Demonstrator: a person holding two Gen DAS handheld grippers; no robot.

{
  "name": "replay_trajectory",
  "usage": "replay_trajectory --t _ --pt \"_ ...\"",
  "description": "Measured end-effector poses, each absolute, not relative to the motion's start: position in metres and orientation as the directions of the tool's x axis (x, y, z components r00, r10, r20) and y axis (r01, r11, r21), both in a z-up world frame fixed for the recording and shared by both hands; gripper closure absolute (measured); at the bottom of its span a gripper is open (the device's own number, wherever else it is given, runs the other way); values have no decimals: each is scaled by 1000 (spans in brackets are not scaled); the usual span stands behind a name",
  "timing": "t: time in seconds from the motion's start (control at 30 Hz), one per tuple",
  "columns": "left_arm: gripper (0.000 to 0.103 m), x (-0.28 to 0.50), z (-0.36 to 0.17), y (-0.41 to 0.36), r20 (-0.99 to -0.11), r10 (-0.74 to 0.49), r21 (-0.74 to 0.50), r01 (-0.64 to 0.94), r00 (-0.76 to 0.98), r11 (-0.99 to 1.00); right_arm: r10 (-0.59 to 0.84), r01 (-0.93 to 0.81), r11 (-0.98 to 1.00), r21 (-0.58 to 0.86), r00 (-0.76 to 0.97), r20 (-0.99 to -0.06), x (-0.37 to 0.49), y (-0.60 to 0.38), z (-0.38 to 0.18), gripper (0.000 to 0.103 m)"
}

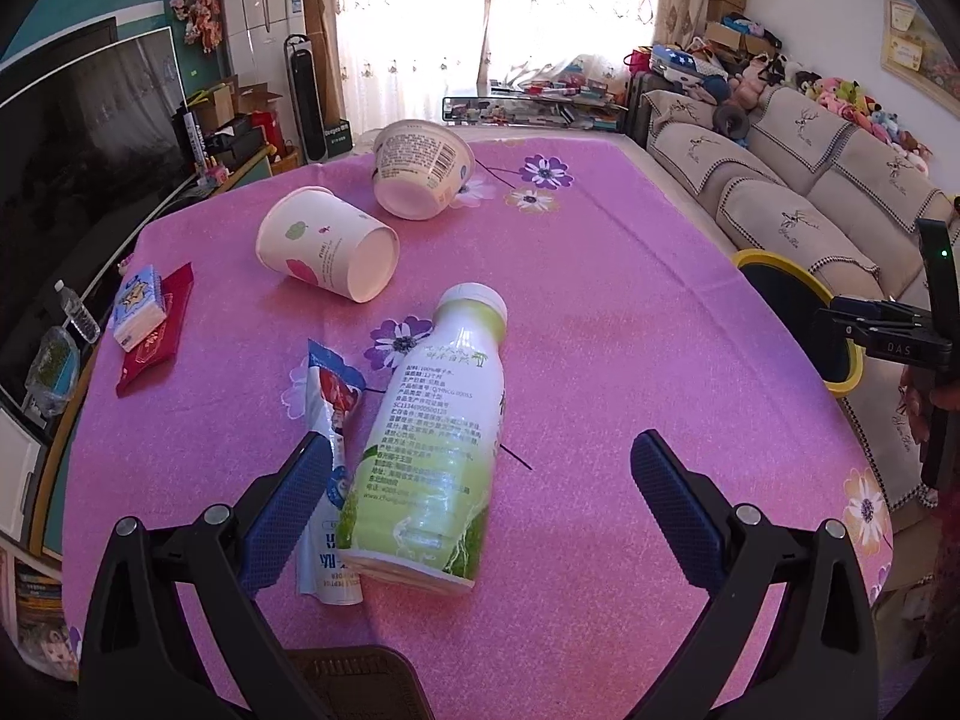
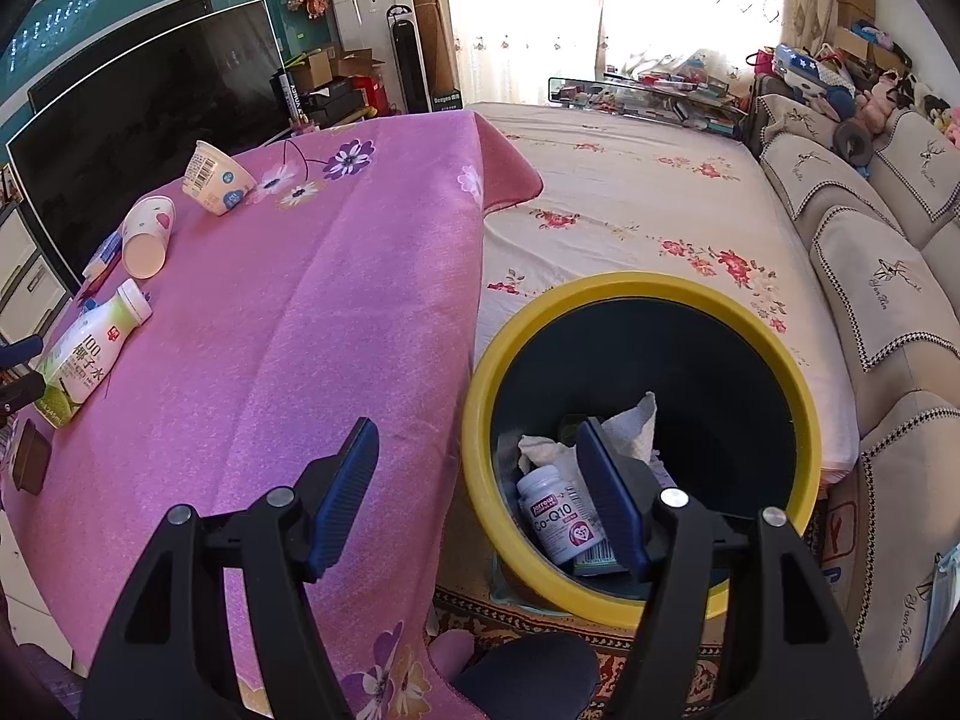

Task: Collect trash
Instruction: 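Grasp the green-labelled coconut drink bottle with the left gripper, then carry the drink bottle over the bin and open the left gripper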

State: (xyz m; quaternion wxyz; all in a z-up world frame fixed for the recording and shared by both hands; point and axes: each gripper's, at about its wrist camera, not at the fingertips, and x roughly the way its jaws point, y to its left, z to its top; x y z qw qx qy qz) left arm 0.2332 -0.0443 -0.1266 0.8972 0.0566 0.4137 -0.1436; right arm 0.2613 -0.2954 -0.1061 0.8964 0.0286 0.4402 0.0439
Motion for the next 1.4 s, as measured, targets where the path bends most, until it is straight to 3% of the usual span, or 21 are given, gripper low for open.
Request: replay_trajectory --t 0.13,0.37,0.57,0.63,0.7,0.73,1.4 --pt "6 240 -134 -43 -766 -232 -26 332 600 943 108 -57 994 92 603 -791 264 -294 -108 38" --pt "27 256 -146 -47 -789 -253 -38 366 561 930 125 -65 992 108 592 -796 269 -292 -114 38" --pt "28 269 -158 -53 -818 -196 -10 327 541 945 132 -65 991 116 585 -800 269 -294 -119 38" --pt "34 273 -162 -52 -827 -185 -15 308 530 951 133 -64 991 118 585 -800 269 -296 -120 38" --pt "50 277 -165 -51 -834 -169 -13 287 525 958 134 -62 991 121 585 -800 267 -297 -120 38" --pt "52 278 -166 -51 -837 -162 -13 277 523 961 134 -61 991 121 585 -800 267 -298 -120 38" --pt "52 218 -107 -91 -760 -230 12 366 608 930 134 -50 990 131 615 -777 247 -307 -109 38"
